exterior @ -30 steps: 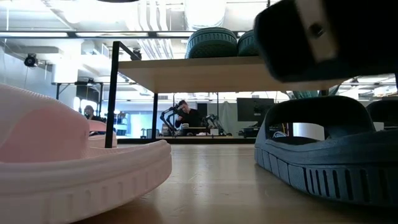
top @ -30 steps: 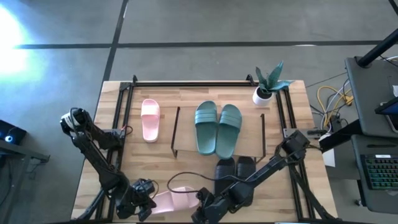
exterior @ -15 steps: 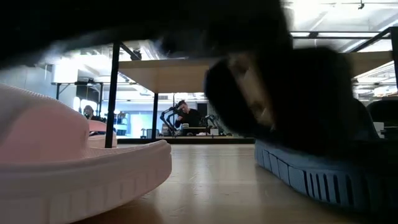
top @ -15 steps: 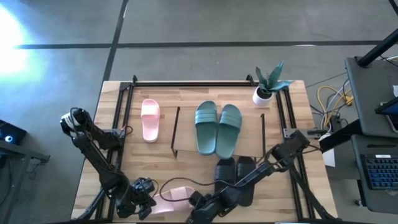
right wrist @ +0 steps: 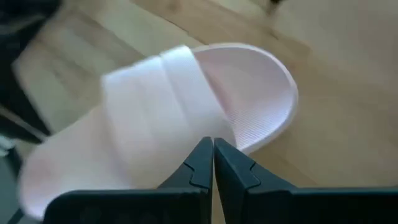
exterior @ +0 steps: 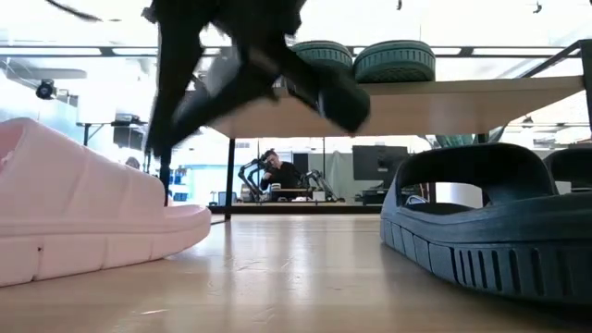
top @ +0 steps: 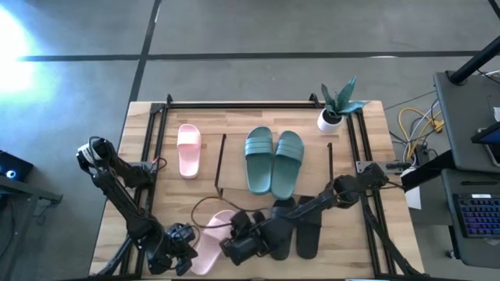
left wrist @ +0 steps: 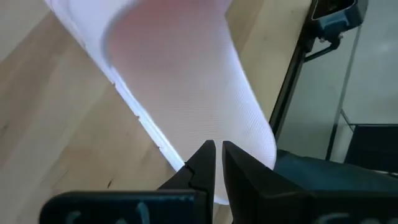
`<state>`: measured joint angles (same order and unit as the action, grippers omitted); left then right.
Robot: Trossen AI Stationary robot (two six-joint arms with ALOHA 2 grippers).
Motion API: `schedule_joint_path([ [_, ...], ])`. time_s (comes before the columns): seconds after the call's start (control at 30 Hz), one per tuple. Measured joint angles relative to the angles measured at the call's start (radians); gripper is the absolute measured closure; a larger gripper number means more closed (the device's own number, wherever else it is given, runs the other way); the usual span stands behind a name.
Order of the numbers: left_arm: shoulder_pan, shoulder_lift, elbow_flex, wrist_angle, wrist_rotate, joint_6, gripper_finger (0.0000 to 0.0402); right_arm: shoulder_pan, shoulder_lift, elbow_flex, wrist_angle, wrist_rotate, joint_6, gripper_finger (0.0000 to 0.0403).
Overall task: Pick and place slides into the shelf
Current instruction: Put the pink slide under the shelf
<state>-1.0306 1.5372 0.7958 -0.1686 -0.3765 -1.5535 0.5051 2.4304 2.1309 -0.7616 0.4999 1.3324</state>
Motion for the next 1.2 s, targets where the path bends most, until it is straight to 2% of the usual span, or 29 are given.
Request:
schedule_joint_path([
  [0.2,-0.013,-0.054,0.030,-0.086,-0.088,0.022,0.0387,0.021,-0.004,0.163,-0.180,0.037,-0.051,0.0394],
  [0.3,-0.013,-0.122,0.044,-0.223,-0.176,0.025,0.0387,0.036,-0.010,0.228,-0.285,0.100,-0.051,0.0394],
  [0.47,-0.008,-0.240,0.078,-0.492,-0.352,0.046,0.0387,0.057,-0.083,0.217,-0.360,0.139,-0.059,0.0394],
  [0.57,0.019,-0.291,0.085,-0.605,-0.366,0.103,0.0387,0.070,-0.112,0.223,-0.384,0.148,-0.105,0.0394],
  [0.7,0.064,-0.336,0.062,-0.626,-0.339,0.201,0.0387,0.088,-0.145,0.223,-0.411,0.109,-0.164,0.0394],
  [0.87,0.180,-0.371,0.071,-0.724,-0.343,0.433,0.0387,0.115,-0.177,0.223,-0.496,0.044,-0.123,0.0394],
  [1.07,0.393,-0.389,0.175,-1.078,-0.375,0.495,0.0378,0.179,-0.223,0.222,-0.545,0.141,-0.051,0.0394],
  [1.2,0.564,-0.374,0.206,-1.169,-0.315,0.629,0.0340,0.203,-0.236,0.222,-0.593,0.149,0.054,0.0391],
])
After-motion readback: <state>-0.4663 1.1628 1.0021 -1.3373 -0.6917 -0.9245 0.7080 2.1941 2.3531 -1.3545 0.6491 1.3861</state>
